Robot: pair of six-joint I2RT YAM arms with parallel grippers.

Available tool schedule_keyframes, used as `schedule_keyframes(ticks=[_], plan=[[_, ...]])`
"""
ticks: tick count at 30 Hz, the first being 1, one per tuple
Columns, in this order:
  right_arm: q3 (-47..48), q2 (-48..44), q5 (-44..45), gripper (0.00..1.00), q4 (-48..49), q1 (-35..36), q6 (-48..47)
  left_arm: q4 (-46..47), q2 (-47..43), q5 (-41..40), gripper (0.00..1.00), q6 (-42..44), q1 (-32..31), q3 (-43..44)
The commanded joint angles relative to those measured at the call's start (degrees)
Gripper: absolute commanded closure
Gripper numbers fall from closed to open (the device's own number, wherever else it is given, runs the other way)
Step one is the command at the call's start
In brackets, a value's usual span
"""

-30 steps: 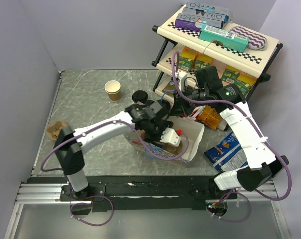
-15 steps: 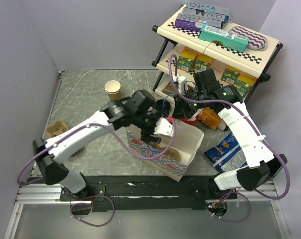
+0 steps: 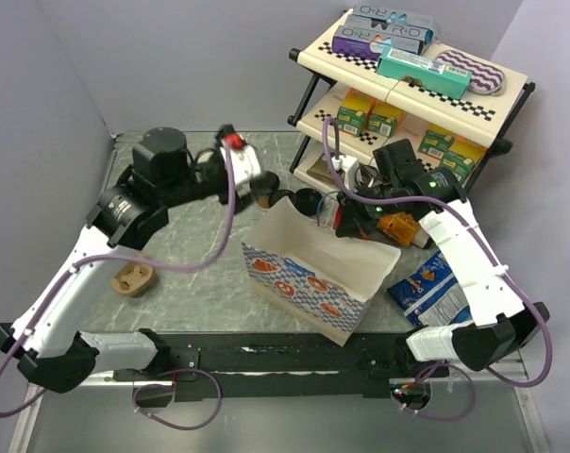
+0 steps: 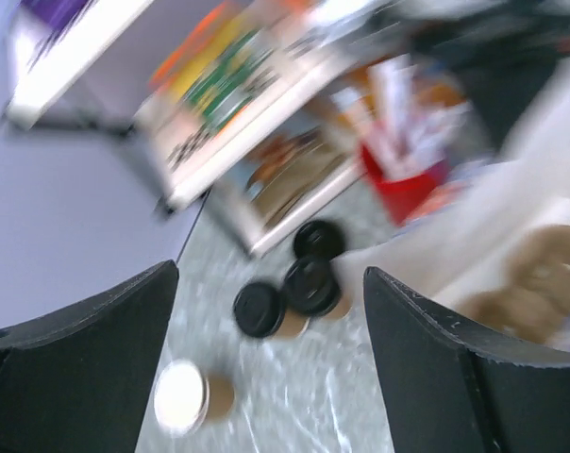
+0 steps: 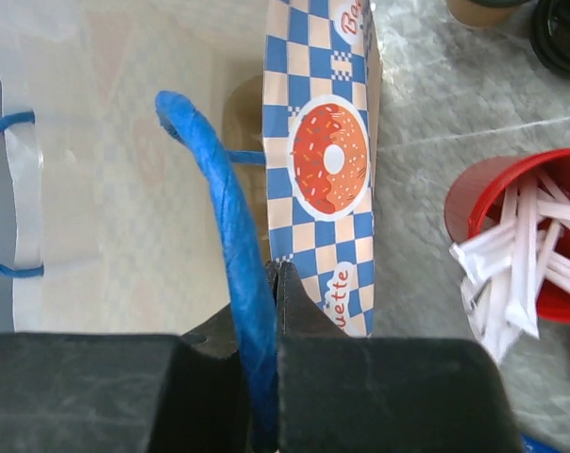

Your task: Pack the takeout coffee

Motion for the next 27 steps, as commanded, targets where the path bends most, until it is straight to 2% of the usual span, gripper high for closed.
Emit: schedule_keyframes(ticks=[1, 5, 11, 13, 17, 20, 27], plan=[[0.50, -2.55, -1.90, 1.00, -7.97, -2.17, -10.09, 6.15, 2.20, -5.78, 0.14, -8.53, 7.06, -3.20], [2.17, -2.29, -3.13, 1.00, -12.89, -3.75, -15.12, 5.28, 6.85, -7.54, 0.14, -11.53, 11.37, -3.73], [2.53, -1.15, -3.84, 1.00, -18.95, -6.65, -20.92, 7.64, 14.92, -5.87, 0.12, -11.88, 13.13, -5.49], [3.05, -0.53, -3.93, 1.00, -19.75, -6.83, -21.45, 6.86, 18.62, -4.90, 0.12, -12.32, 13.49, -3.04], [4.11, 1.57, -5.15, 1.00, -19.93, -6.92, -20.41, 2.83, 30.82, -4.99, 0.11, -18.02, 14.63, 8.97], [3.94, 1.84, -5.51, 1.00, -19.06, -7.01, -19.26, 2.11, 36.37, -5.61, 0.10, -20.49, 14.63, 14.27], [0.51, 0.17, -4.98, 1.00, -17.64, -6.92, -16.28, -0.08, 44.30, -8.68, 0.09, -23.48, 14.72, 19.91]])
